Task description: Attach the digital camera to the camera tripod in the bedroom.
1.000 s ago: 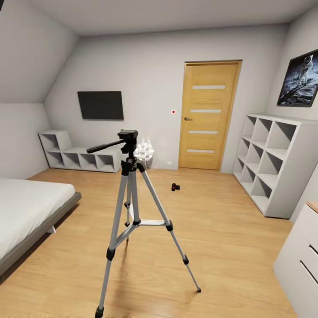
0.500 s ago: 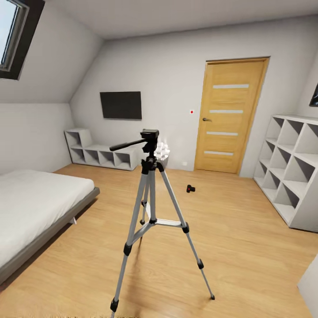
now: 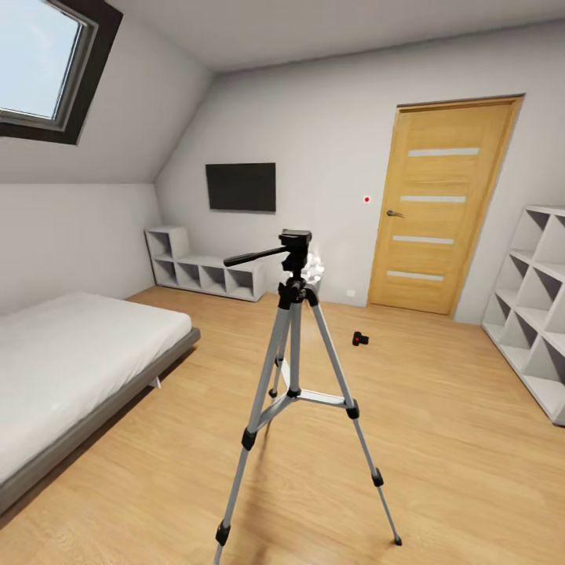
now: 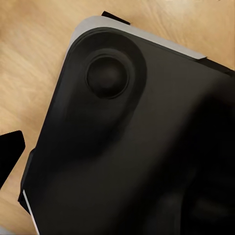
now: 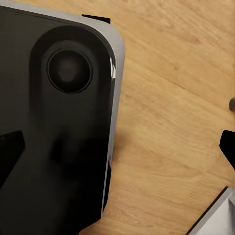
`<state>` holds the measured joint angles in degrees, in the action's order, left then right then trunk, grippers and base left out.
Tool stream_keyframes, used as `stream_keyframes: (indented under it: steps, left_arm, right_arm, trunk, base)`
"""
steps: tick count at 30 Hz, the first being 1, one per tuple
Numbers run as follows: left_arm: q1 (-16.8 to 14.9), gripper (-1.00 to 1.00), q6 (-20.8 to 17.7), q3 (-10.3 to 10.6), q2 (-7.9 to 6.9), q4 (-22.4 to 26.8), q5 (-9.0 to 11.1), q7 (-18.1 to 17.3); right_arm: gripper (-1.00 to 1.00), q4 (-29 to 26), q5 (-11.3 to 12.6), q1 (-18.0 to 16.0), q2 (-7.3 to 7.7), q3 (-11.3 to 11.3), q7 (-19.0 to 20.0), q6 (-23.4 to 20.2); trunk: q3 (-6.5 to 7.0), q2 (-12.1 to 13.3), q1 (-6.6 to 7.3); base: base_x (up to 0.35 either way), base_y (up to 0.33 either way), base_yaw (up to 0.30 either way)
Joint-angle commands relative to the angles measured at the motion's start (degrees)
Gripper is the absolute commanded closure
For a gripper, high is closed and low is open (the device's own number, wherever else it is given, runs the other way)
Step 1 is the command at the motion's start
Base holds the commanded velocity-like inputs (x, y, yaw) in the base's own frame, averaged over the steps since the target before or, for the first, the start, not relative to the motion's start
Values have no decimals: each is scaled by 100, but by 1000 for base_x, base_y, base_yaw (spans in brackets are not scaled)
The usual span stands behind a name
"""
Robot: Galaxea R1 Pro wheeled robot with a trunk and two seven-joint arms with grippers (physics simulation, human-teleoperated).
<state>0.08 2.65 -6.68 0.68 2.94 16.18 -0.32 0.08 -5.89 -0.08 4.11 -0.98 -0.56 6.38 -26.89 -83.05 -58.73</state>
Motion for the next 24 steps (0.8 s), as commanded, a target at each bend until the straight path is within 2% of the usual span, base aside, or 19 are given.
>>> stream_keyframes:
  steps: [1, 24]
  left_arm:
    - [1, -100, 8, -44, 2, 5, 4, -3]
    - [1, -100, 11, -38, 1, 14, -1, -3]
  right_arm:
    - [-100, 1, -54, -1, 1, -3, -6, 13]
    - [-100, 1, -61, -1, 2, -8, 1, 18]
  trunk:
    - [-4, -2, 0]
    - [-4, -2, 0]
  base:
    - [0, 0, 50]
    - [6, -5, 8]
